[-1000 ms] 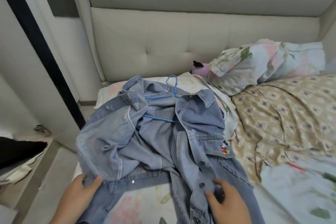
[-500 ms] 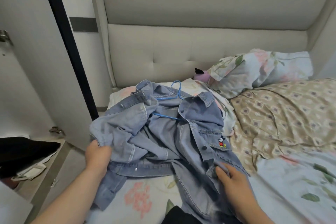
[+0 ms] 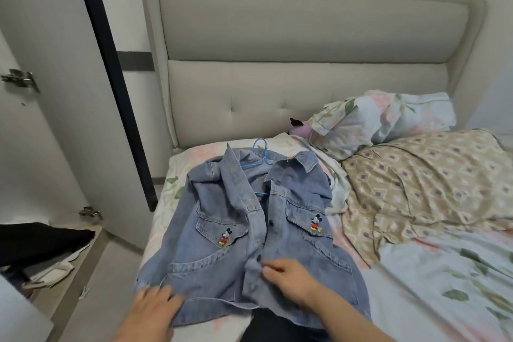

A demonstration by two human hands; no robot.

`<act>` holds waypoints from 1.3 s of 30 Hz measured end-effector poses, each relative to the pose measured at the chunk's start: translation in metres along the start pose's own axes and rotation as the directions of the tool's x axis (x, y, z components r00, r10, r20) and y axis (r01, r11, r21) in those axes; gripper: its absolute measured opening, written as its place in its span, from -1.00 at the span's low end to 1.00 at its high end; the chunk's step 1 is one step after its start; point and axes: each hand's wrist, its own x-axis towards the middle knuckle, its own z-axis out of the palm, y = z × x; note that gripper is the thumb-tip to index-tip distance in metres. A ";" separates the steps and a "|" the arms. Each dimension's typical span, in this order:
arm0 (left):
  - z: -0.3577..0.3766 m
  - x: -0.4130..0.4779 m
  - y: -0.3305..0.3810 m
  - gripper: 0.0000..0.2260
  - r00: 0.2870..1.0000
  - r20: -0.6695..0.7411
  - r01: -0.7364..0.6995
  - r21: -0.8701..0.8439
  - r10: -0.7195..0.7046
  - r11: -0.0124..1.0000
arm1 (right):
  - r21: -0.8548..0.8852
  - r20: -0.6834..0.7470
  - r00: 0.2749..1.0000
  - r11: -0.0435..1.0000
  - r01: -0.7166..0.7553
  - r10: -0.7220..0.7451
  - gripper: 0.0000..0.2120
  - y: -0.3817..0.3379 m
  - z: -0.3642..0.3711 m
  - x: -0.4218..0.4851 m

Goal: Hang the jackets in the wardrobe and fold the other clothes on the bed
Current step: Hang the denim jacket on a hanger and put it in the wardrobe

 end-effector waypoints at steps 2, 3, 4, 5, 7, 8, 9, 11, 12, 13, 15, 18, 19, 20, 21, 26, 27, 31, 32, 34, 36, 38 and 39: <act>0.002 0.000 0.005 -0.52 0.991 0.110 0.081 0.016 -0.082 0.997 | -0.413 0.095 0.995 0.909 0.050 -0.012 -0.75 0.015 0.004 0.004; -0.001 0.000 0.008 -0.54 0.982 0.156 0.099 0.033 -0.103 0.995 | -0.548 0.118 0.993 0.833 0.078 -0.016 -0.70 0.021 0.005 0.004; 0.000 0.001 0.007 -0.54 0.987 0.130 0.090 0.030 -0.093 0.996 | -0.629 0.132 0.991 0.771 0.100 -0.021 -0.64 0.028 0.007 0.003; 0.003 0.003 0.006 -0.52 0.993 0.081 0.079 0.019 -0.080 0.997 | -0.678 0.143 0.989 0.724 0.125 -0.037 -0.61 0.035 0.009 0.001; 0.011 0.001 0.005 -0.54 0.992 0.038 0.121 0.003 -0.121 0.993 | -0.725 0.174 0.982 0.665 0.180 -0.075 -0.58 0.049 0.010 -0.003; 0.016 0.000 0.001 -0.59 0.989 0.039 0.142 0.021 -0.143 0.990 | -0.733 0.175 0.980 0.652 0.194 -0.094 -0.58 0.057 0.009 -0.005; 0.017 0.000 -0.001 -0.69 0.980 0.062 0.190 0.014 -0.190 0.982 | -0.736 0.165 0.981 0.649 0.193 -0.106 -0.58 0.063 0.008 -0.008; 0.023 -0.002 0.000 -0.84 0.937 0.102 0.337 -0.003 -0.335 0.941 | -0.742 0.148 0.983 0.646 0.182 -0.107 -0.56 0.072 0.006 -0.011; 0.028 -0.004 0.002 -0.82 0.937 0.108 0.335 -0.008 -0.333 0.942 | -0.738 0.140 0.985 0.652 0.173 -0.103 -0.56 0.074 0.007 -0.011; 0.032 -0.006 0.002 -0.77 0.943 0.128 0.311 -0.021 -0.306 0.950 | -0.727 0.129 0.987 0.667 0.160 -0.096 -0.55 0.075 0.007 -0.010; 0.037 -0.009 0.000 -0.61 0.972 0.067 0.229 -0.036 -0.226 0.973 | -0.683 0.092 0.993 0.721 0.116 -0.072 -0.55 0.073 0.009 -0.007; 0.050 -0.019 -0.031 -0.53 0.980 -0.023 0.190 -0.195 -0.198 0.962 | -0.642 0.058 0.997 0.763 0.082 -0.059 -0.56 0.074 0.009 -0.004; 0.055 -0.023 -0.042 -0.52 0.973 -0.042 0.209 -0.262 -0.228 0.942 | -0.639 0.056 0.997 0.766 0.077 -0.053 -0.56 0.074 0.010 -0.003; 0.057 -0.026 -0.050 -0.52 0.970 -0.050 0.211 -0.313 -0.238 0.926 | -0.634 0.052 0.997 0.770 0.072 -0.051 -0.56 0.074 0.010 -0.003; 0.057 -0.025 -0.052 -0.55 0.971 -0.049 0.200 -0.360 -0.233 0.911 | -0.626 0.046 0.998 0.777 0.065 -0.047 -0.56 0.073 0.010 -0.003; 0.029 0.007 -0.030 -0.74 0.773 -0.084 0.366 -0.751 -0.629 0.550 | -0.597 0.008 0.998 0.801 0.049 -0.056 -0.59 0.069 0.012 -0.004; 0.020 0.017 -0.024 -0.76 0.679 -0.067 0.342 -0.853 -0.731 0.395 | -0.590 0.001 0.998 0.806 0.050 -0.061 -0.60 0.068 0.012 -0.005; -0.013 0.024 -0.008 -0.81 0.482 -0.028 0.261 -0.949 -0.876 0.175 | -0.581 0.003 0.997 0.811 0.064 -0.077 -0.59 0.067 0.008 -0.010; -0.013 0.016 -0.010 -0.80 0.522 -0.066 0.358 -0.888 -0.851 0.288 | -0.585 0.019 0.997 0.807 0.075 -0.078 -0.57 0.067 0.007 -0.011; 0.000 -0.005 -0.017 -0.76 0.649 -0.039 0.533 -0.690 -0.760 0.490 | -0.609 0.044 0.996 0.788 0.093 -0.083 -0.53 0.067 0.005 -0.013; 0.015 -0.021 -0.023 -0.73 0.732 0.058 0.623 -0.460 -0.679 0.632 | -0.639 0.056 0.994 0.762 0.108 -0.094 -0.51 0.067 0.004 -0.013; 0.026 -0.027 -0.025 -0.74 0.718 0.121 0.666 -0.406 -0.686 0.626 | -0.653 0.061 0.994 0.749 0.112 -0.095 -0.51 0.067 0.005 -0.012; 0.029 -0.027 -0.025 -0.74 0.699 0.146 0.676 -0.454 -0.700 0.580 | -0.650 0.054 0.993 0.751 0.113 -0.103 -0.53 0.065 0.005 -0.013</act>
